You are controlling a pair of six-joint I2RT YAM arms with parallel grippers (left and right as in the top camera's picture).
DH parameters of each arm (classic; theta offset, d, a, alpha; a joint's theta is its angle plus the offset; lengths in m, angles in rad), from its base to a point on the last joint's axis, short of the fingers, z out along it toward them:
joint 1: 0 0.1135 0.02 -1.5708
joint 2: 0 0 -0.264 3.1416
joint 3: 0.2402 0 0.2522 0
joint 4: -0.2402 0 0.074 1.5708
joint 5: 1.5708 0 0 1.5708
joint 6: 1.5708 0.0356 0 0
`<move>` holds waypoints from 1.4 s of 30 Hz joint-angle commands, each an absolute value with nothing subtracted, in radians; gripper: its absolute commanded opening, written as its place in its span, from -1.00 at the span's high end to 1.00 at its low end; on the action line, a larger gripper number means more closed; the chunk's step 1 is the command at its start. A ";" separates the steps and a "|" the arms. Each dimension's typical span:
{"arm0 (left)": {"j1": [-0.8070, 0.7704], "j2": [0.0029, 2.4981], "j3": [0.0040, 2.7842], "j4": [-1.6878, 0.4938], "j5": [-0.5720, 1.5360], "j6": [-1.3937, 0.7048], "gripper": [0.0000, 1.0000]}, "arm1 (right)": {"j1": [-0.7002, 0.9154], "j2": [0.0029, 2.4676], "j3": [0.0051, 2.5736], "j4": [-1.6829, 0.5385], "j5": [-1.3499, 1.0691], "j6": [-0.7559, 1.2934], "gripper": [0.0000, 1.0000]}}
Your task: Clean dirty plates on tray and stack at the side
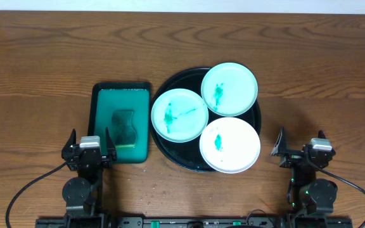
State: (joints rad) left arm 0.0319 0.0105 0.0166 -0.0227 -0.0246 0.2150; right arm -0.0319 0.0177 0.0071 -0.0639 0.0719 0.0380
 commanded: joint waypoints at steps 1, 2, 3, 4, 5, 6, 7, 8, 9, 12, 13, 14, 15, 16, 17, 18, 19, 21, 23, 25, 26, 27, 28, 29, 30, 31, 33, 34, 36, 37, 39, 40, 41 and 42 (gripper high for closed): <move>0.036 0.012 0.004 -0.070 -0.033 0.231 -0.64 | -0.025 0.020 0.006 -0.068 0.073 0.044 -0.99; 0.036 0.012 0.004 -0.071 -0.033 0.231 -0.64 | -0.025 0.020 0.006 -0.068 0.074 0.044 -0.98; 0.036 0.012 0.004 -0.071 -0.033 0.231 -0.64 | -0.025 0.020 0.006 -0.068 0.074 0.044 -0.99; 0.036 0.012 0.004 -0.071 -0.033 0.231 -0.64 | -0.025 0.020 0.006 -0.068 0.074 0.044 -0.99; 0.036 0.012 0.004 -0.070 -0.033 0.231 -0.64 | -0.025 0.020 0.006 -0.068 0.074 0.044 -0.99; 0.036 0.012 0.004 -0.070 -0.033 0.231 -0.64 | -0.025 0.020 0.006 -0.068 0.074 0.044 -0.99; 0.036 0.012 0.004 -0.070 -0.033 0.231 -0.64 | -0.025 0.020 0.006 -0.068 0.074 0.044 -0.99; 0.036 0.012 0.004 -0.070 -0.033 0.231 -0.64 | -0.025 0.020 0.006 -0.068 0.074 0.044 -0.99; 0.036 0.012 0.004 -0.070 -0.033 0.231 -0.64 | -0.025 0.020 0.006 -0.068 0.074 0.044 -0.99; 0.036 0.012 0.004 -0.070 -0.033 0.231 -0.64 | -0.025 0.020 0.006 -0.068 0.074 0.044 -0.98; 0.036 0.012 0.004 -0.071 -0.033 0.231 -0.64 | -0.025 0.020 0.006 -0.068 0.074 0.044 -0.99; 0.036 0.012 0.004 -0.070 -0.033 0.231 -0.64 | -0.025 0.020 0.006 -0.068 0.074 0.044 -0.99; 0.036 0.012 0.004 -0.070 -0.033 0.232 -0.64 | -0.025 0.020 0.006 -0.068 0.074 0.044 -0.99; 0.036 0.012 0.004 -0.067 -0.035 0.232 -0.64 | -0.025 0.020 0.006 -0.068 0.074 0.044 -0.99; 0.036 0.012 0.004 -0.067 -0.042 0.232 -0.64 | -0.025 0.020 0.006 -0.068 0.074 0.044 -0.98; 0.036 0.012 0.004 -0.068 -0.041 0.232 -0.64 | -0.025 0.020 0.006 -0.068 0.074 0.044 -0.99; 0.036 0.012 0.004 -0.071 -0.041 0.232 -0.64 | -0.025 0.020 0.006 -0.068 0.074 0.044 -0.99; 0.036 0.013 0.004 -0.070 -0.040 0.231 -0.64 | -0.025 0.020 0.006 -0.068 0.074 0.044 -0.99; 0.036 0.015 0.004 -0.070 -0.040 0.231 -0.64 | -0.025 0.020 0.006 -0.068 0.073 0.044 -0.99; 0.036 0.022 0.004 -0.071 -0.027 0.212 -0.64 | -0.025 0.020 0.006 -0.068 0.074 0.044 -0.98; 0.036 0.028 0.005 -0.073 -0.025 0.190 -0.64 | -0.025 0.020 0.006 -0.068 0.074 0.044 -0.98; 0.036 0.040 0.012 -0.084 -0.025 0.159 -0.64 | -0.025 0.020 0.006 -0.068 0.074 0.044 -0.99; 0.036 0.051 0.020 -0.097 -0.025 0.143 -0.64 | -0.025 0.020 0.006 -0.068 0.074 0.044 -0.99; 0.036 0.068 0.034 -0.110 -0.025 0.128 -0.64 | -0.025 0.020 0.006 -0.068 0.074 0.044 -0.99; 0.036 0.089 0.050 -0.120 -0.025 0.121 -0.64 | -0.025 0.020 0.006 -0.068 0.074 0.044 -0.99; 0.036 0.112 0.063 -0.119 -0.025 0.121 -0.64 | -0.025 0.020 0.006 -0.068 0.074 0.044 -0.99; 0.036 0.177 0.110 -0.120 -0.026 0.122 -0.64 | -0.025 0.020 0.006 -0.068 0.074 0.044 -0.99; 0.036 0.211 0.137 -0.120 -0.025 0.122 -0.64 | -0.025 0.020 0.006 -0.068 0.074 0.044 -0.98; 0.036 0.298 0.208 -0.127 -0.026 0.122 -0.64 | -0.025 0.020 0.006 -0.068 0.074 0.044 -0.99; 0.036 0.347 0.252 -0.136 -0.025 0.121 -0.64 | -0.025 0.020 0.006 -0.068 0.074 0.044 -0.99; 0.036 0.441 0.340 -0.162 -0.025 0.117 -0.64 | -0.025 0.020 0.006 -0.068 0.074 0.044 -0.98; 0.036 0.496 0.394 -0.179 -0.025 0.107 -0.64 | -0.025 0.020 0.006 -0.068 0.074 0.044 -0.98; 0.036 0.542 0.441 -0.196 -0.025 0.096 -0.64 | -0.025 0.020 0.006 -0.068 0.074 0.044 -0.99; 0.036 0.598 0.498 -0.216 -0.023 0.089 -0.64 | -0.025 0.020 0.006 -0.068 0.074 0.044 -0.98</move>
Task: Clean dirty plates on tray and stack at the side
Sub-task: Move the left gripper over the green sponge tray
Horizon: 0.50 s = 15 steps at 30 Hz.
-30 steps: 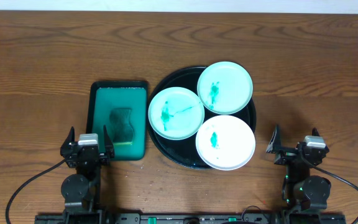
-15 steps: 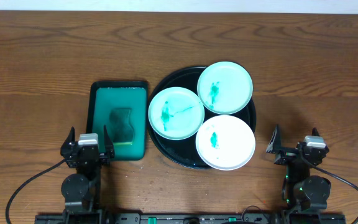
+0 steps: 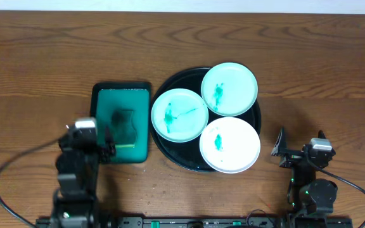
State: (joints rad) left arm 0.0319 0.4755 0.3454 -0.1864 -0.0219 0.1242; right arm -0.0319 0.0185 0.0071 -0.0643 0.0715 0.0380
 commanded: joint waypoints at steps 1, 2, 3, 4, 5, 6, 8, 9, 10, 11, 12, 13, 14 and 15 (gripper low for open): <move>0.036 0.643 0.545 -0.234 -0.012 0.089 -0.64 | -0.025 0.020 0.006 -0.068 0.074 0.044 -0.98; 0.036 0.694 0.602 -0.262 -0.003 0.088 -0.64 | -0.025 0.020 0.006 -0.068 0.074 0.044 -0.99; 0.035 0.736 0.649 -0.289 0.009 0.088 -0.64 | -0.025 0.020 0.006 -0.068 0.074 0.044 -0.99; 0.035 0.791 0.713 -0.335 0.021 0.088 -0.64 | -0.025 0.020 0.006 -0.068 0.074 0.044 -0.99; 0.035 0.833 0.765 -0.381 0.030 0.088 -0.64 | -0.025 0.020 0.006 -0.068 0.074 0.044 -0.98; 0.034 0.873 0.816 -0.433 0.039 0.088 -0.64 | -0.025 0.020 0.006 -0.068 0.074 0.044 -0.99; 0.034 0.962 0.923 -0.547 0.064 0.089 -0.64 | -0.025 0.020 0.006 -0.068 0.074 0.044 -0.98; 0.034 1.000 0.966 -0.593 0.078 0.088 -0.64 | -0.025 0.020 0.006 -0.068 0.074 0.044 -0.98; 0.034 1.043 1.016 -0.649 0.101 0.088 -0.64 | -0.025 0.020 0.006 -0.068 0.074 0.044 -0.98; 0.034 1.075 1.054 -0.692 0.124 0.088 -0.64 | -0.025 0.020 0.006 -0.068 0.074 0.044 -0.98; 0.034 1.111 1.098 -0.744 0.151 0.088 -0.64 | -0.025 0.020 0.006 -0.068 0.074 0.044 -0.99; 0.034 1.142 1.136 -0.793 0.180 0.088 -0.64 | -0.025 0.020 0.006 -0.068 0.074 0.044 -0.99; 0.034 1.164 1.164 -0.835 0.201 0.088 -0.64 | -0.025 0.020 0.006 -0.068 0.074 0.044 -0.98; 0.034 1.187 1.193 -0.886 0.218 0.088 -0.64 | -0.025 0.020 0.006 -0.068 0.074 0.044 -0.99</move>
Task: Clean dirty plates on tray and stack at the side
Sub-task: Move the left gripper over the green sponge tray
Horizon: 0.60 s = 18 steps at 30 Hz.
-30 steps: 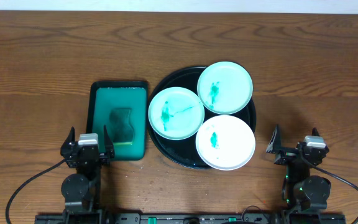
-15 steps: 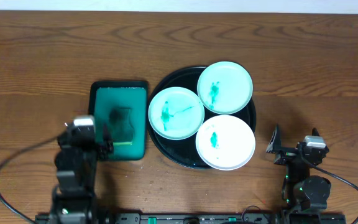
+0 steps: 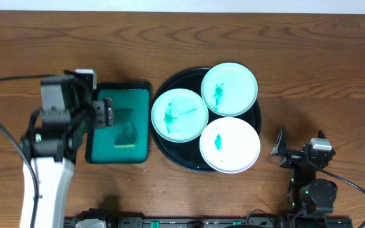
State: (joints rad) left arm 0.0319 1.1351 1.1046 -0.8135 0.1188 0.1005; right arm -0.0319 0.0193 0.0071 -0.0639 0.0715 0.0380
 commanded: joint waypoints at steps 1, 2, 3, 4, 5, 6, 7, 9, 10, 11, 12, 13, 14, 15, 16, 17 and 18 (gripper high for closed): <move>0.034 1.206 1.217 -0.931 0.229 0.088 -0.64 | -0.025 0.020 0.006 -0.068 0.074 0.044 -0.99; 0.034 1.224 1.238 -0.981 0.237 0.088 -0.64 | -0.025 0.020 0.006 -0.068 0.074 0.044 -0.99; 0.034 1.242 1.254 -1.034 0.251 0.087 -0.64 | -0.025 0.020 0.006 -0.068 0.074 0.044 -0.98; 0.034 1.250 1.260 -1.061 0.263 0.087 -0.64 | -0.025 0.020 0.006 -0.068 0.074 0.044 -0.98; 0.034 1.260 1.263 -1.096 0.287 0.076 -0.64 | -0.025 0.020 0.006 -0.068 0.074 0.044 -0.98; 0.034 1.266 1.263 -1.120 0.308 0.054 -0.64 | -0.025 0.020 0.006 -0.068 0.074 0.044 -0.98; 0.034 1.272 1.263 -1.145 0.332 0.024 -0.64 | -0.025 0.020 0.006 -0.068 0.074 0.044 -0.99; 0.034 1.278 1.263 -1.189 0.394 -0.013 -0.64 | -0.025 0.020 0.006 -0.068 0.074 0.044 -0.99; 0.034 1.278 1.263 -1.189 0.393 -0.013 -0.64 | -0.025 0.020 0.006 -0.068 0.074 0.044 -0.98; 0.034 1.278 1.263 -1.188 0.393 -0.013 -0.64 | -0.025 0.020 0.006 -0.068 0.074 0.044 -0.99; 0.034 1.278 1.263 -1.188 0.393 -0.013 -0.64 | -0.025 0.020 0.006 -0.068 0.074 0.044 -0.99; 0.034 1.278 1.263 -1.188 0.393 -0.014 -0.64 | -0.025 0.020 0.006 -0.068 0.074 0.044 -0.99; 0.034 1.278 1.263 -1.188 0.393 -0.013 -0.64 | -0.025 0.020 0.006 -0.068 0.074 0.044 -0.99; 0.034 1.278 1.263 -1.187 0.393 -0.013 -0.64 | -0.025 0.020 0.006 -0.068 0.074 0.044 -0.99; 0.034 1.278 1.263 -1.186 0.393 -0.014 -0.64 | -0.025 0.020 0.006 -0.068 0.074 0.044 -0.98; 0.034 1.278 1.263 -1.184 0.393 -0.014 -0.64 | -0.025 0.020 0.006 -0.068 0.074 0.044 -0.98; 0.034 1.278 1.263 -1.184 0.393 -0.014 -0.64 | -0.025 0.020 0.006 -0.068 0.074 0.044 -0.99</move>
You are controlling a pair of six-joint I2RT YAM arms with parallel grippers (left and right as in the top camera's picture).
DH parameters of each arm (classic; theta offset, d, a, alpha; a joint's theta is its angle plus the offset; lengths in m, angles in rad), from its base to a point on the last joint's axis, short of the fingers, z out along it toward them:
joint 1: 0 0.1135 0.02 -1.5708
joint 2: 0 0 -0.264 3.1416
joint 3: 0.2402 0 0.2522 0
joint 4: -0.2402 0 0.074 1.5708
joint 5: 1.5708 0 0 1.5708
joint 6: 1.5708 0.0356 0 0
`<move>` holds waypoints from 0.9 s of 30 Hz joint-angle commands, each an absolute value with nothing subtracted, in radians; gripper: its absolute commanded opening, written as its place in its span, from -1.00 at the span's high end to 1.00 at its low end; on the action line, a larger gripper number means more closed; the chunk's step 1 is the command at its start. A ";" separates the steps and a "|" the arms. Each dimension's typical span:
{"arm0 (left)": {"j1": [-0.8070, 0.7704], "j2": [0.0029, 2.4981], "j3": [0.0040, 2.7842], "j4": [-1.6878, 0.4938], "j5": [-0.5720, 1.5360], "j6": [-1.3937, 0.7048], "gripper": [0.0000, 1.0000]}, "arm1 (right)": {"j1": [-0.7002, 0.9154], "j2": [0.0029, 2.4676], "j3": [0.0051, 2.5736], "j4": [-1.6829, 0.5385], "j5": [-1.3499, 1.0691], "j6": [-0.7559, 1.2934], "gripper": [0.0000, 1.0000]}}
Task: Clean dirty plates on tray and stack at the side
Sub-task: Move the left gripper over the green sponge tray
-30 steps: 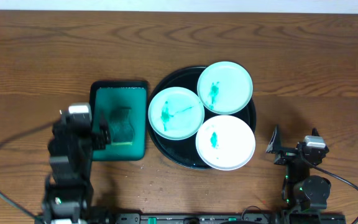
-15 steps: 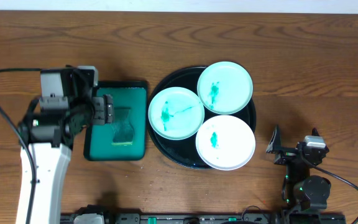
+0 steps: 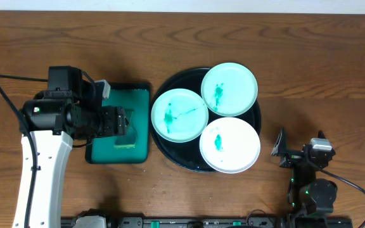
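A round black tray [image 3: 164, 146] carries three dirty plates. The pale green plate [image 3: 185, 123] on its left has green smears, the pale green plate [image 3: 233, 95] at the back has a green stain, and the white plate [image 3: 233, 152] in front has a small green spot. To the tray's left, a green sponge [image 3: 127, 138] lies in a green rectangular dish [image 3: 138, 101]. My left gripper [image 3: 127, 121] hangs open over the sponge, fingers pointing right. Parked at the front right, my right gripper [image 3: 300, 149] is open and holds nothing.
The left arm's white link [image 3: 40, 164] and its cable [image 3: 8, 95] cross the table's left side. Bare wooden table [image 3: 182, 44] lies behind the tray and to the right of it.
My left gripper has moved right and a little forward, from the dish's left rim to over the sponge. The plates, sponge and right arm are unchanged.
Both arms stood parked at the front edge. Then the left arm had risen beside the dish's front left corner, later its gripper was at the dish's left rim, and now it is above the sponge. The plates stayed put.
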State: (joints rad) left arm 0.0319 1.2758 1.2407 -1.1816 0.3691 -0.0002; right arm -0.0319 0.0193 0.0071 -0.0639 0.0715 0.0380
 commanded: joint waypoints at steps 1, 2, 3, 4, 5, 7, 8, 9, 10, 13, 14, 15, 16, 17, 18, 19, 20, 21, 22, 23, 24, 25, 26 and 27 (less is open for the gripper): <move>0.034 1.278 1.263 -1.184 0.393 -0.013 -0.64 | -0.025 0.020 0.006 -0.068 0.074 0.044 -0.99; 0.034 1.278 1.263 -1.184 0.393 -0.014 -0.64 | -0.025 0.020 0.006 -0.068 0.074 0.044 -0.99; 0.034 1.278 1.263 -1.185 0.393 -0.013 -0.64 | -0.025 0.020 0.006 -0.068 0.074 0.044 -0.98; 0.034 1.278 1.263 -1.185 0.393 -0.013 -0.64 | -0.025 0.020 0.006 -0.068 0.074 0.044 -0.98; 0.034 1.278 1.263 -1.185 0.393 -0.013 -0.64 | -0.025 0.020 0.006 -0.068 0.074 0.044 -0.99; 0.034 1.278 1.263 -1.184 0.393 -0.013 -0.64 | -0.025 0.020 0.006 -0.068 0.074 0.044 -0.99; 0.034 1.278 1.263 -1.184 0.393 -0.013 -0.64 | -0.025 0.020 0.006 -0.068 0.074 0.044 -0.99; 0.034 1.278 1.263 -1.185 0.393 -0.014 -0.64 | -0.025 0.020 0.006 -0.068 0.074 0.044 -0.98; 0.034 1.278 1.263 -1.185 0.393 -0.013 -0.64 | -0.025 0.020 0.006 -0.068 0.073 0.044 -0.98; 0.034 1.278 1.263 -1.189 0.393 -0.013 -0.64 | -0.025 0.020 0.006 -0.068 0.074 0.044 -0.99; 0.034 1.278 1.263 -1.189 0.393 -0.013 -0.64 | -0.025 0.020 0.006 -0.068 0.074 0.044 -0.98; 0.034 1.278 1.263 -1.189 0.393 -0.013 -0.64 | -0.025 0.020 0.006 -0.067 0.074 0.044 -0.99; 0.034 1.278 1.263 -1.189 0.393 -0.013 -0.64 | -0.025 0.020 0.006 -0.066 0.088 0.035 -0.98; 0.034 1.278 1.263 -1.189 0.393 -0.013 -0.64 | -0.025 0.020 0.006 -0.066 0.098 0.021 -0.99; 0.034 1.278 1.263 -1.189 0.393 -0.013 -0.64 | -0.025 0.020 0.006 -0.064 0.100 0.008 -0.99; 0.034 1.278 1.263 -1.189 0.393 -0.013 -0.64 | -0.025 0.020 0.006 -0.056 0.099 -0.002 -0.99; 0.034 1.278 1.263 -1.189 0.393 -0.013 -0.64 | -0.025 0.020 0.006 -0.046 0.091 -0.001 -0.99; 0.034 1.278 1.263 -1.188 0.393 -0.013 -0.64 | -0.025 0.020 0.006 -0.038 0.073 -0.002 -0.98; 0.034 1.278 1.263 -1.188 0.393 -0.013 -0.64 | -0.025 0.020 0.007 -0.035 0.052 -0.002 -0.98; 0.034 1.278 1.263 -1.188 0.393 -0.013 -0.64 | -0.025 0.020 0.011 -0.036 0.013 -0.014 -0.98; 0.034 1.279 1.263 -1.188 0.393 -0.013 -0.64 | -0.025 0.020 0.019 -0.039 -0.065 -0.039 -0.99; 0.034 1.279 1.263 -1.188 0.393 -0.013 -0.64 | -0.025 0.020 0.026 -0.042 -0.112 -0.050 -0.99; 0.034 1.278 1.263 -1.188 0.393 -0.013 -0.64 | -0.025 0.020 0.035 -0.046 -0.149 -0.051 -0.99; 0.034 1.278 1.263 -1.188 0.393 -0.013 -0.64 | -0.025 0.020 0.046 -0.052 -0.178 -0.050 -0.99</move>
